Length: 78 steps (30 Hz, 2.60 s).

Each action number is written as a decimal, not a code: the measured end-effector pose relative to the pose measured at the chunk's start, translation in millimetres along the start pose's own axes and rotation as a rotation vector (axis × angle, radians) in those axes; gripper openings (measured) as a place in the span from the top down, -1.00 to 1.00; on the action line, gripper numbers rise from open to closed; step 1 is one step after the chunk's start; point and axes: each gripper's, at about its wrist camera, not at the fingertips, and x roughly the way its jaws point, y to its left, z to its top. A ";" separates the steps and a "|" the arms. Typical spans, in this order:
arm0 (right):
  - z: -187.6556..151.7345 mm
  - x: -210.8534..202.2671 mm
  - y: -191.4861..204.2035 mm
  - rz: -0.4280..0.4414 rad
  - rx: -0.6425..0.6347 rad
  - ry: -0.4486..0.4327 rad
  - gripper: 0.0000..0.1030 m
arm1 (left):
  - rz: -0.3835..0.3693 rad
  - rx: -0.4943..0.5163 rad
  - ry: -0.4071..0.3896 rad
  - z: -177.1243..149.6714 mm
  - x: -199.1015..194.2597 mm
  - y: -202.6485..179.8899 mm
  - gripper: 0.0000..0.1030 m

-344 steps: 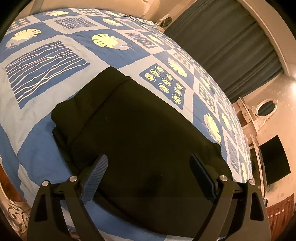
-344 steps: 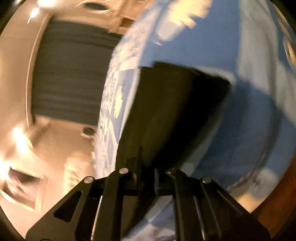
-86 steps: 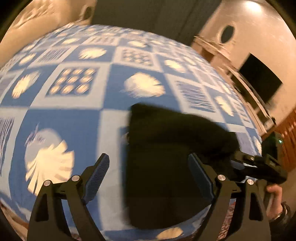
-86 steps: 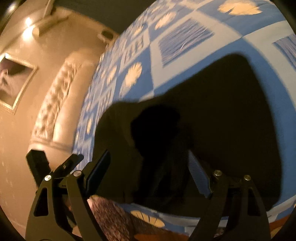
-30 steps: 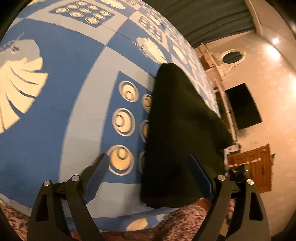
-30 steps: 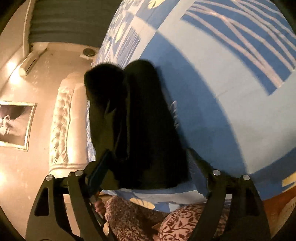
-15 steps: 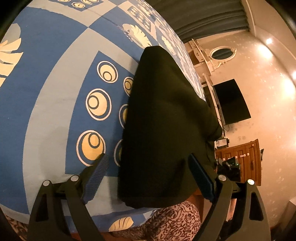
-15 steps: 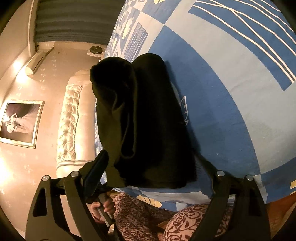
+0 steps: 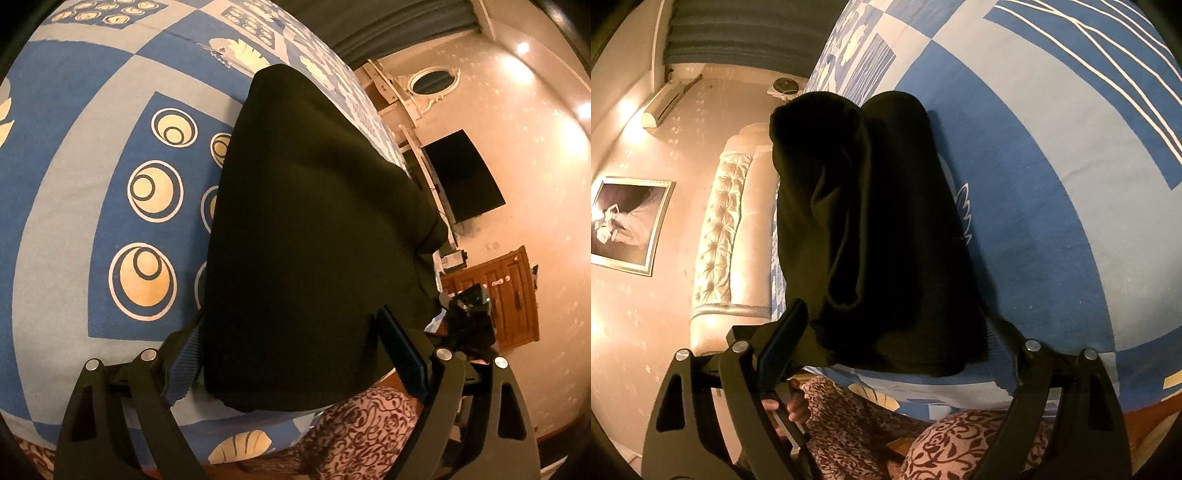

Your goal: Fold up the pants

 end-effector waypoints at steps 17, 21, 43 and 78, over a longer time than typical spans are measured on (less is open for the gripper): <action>1.9 -1.2 -16.8 0.003 -0.003 0.006 0.11 | 0.050 0.101 -0.015 -3.6 9.1 -12.6 -0.82; 1.9 -1.0 -18.8 0.007 -0.004 0.003 0.11 | 0.052 0.119 -0.027 -5.1 8.6 -14.9 -0.82; -0.9 -3.9 -23.3 0.027 -0.022 -0.007 0.07 | 0.144 0.138 -0.043 -5.0 4.2 -22.0 0.14; 5.4 87.7 41.2 0.060 -0.119 0.066 0.16 | 0.199 -0.016 -0.140 -3.0 -69.2 36.4 0.25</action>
